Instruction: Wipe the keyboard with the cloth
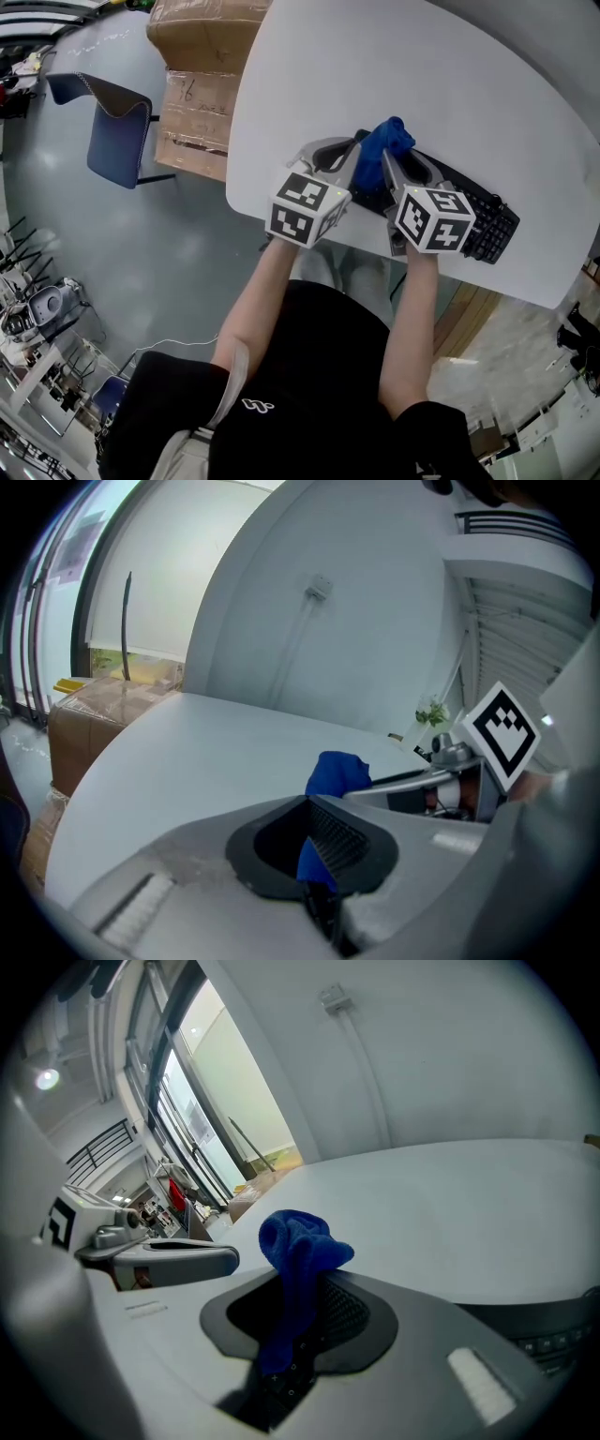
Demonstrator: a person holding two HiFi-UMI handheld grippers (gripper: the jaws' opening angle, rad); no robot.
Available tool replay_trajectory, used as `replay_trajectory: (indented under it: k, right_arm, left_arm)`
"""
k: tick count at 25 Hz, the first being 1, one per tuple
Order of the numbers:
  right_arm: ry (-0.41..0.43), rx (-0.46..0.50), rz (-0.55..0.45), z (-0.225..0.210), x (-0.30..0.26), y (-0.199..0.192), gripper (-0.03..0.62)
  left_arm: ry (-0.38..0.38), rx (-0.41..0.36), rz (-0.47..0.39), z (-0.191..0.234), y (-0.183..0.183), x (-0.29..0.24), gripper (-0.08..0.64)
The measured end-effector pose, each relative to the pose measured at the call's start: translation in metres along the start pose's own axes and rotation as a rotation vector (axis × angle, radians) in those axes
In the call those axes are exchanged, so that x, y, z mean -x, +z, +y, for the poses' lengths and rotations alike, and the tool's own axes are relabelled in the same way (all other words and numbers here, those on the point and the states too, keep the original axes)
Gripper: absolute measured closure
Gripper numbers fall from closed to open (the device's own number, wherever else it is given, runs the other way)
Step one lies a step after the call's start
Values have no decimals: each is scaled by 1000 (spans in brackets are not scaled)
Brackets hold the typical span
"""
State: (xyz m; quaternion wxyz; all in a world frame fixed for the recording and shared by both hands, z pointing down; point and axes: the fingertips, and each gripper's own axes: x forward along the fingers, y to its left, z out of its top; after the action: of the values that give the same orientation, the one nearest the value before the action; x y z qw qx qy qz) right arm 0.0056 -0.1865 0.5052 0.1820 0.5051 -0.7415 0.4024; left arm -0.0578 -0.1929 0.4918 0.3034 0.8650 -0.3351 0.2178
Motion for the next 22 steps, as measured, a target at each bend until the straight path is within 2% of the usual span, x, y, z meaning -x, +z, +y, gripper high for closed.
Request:
replay_trajectory:
  k: [11, 22]
  right_arm:
    - [-5, -14, 14, -31, 23, -11, 495]
    - [-17, -36, 8, -57, 43, -15, 495]
  left_arm:
    - [23, -16, 25, -31, -5, -13, 561]
    - [9, -42, 48, -59, -8, -28, 561]
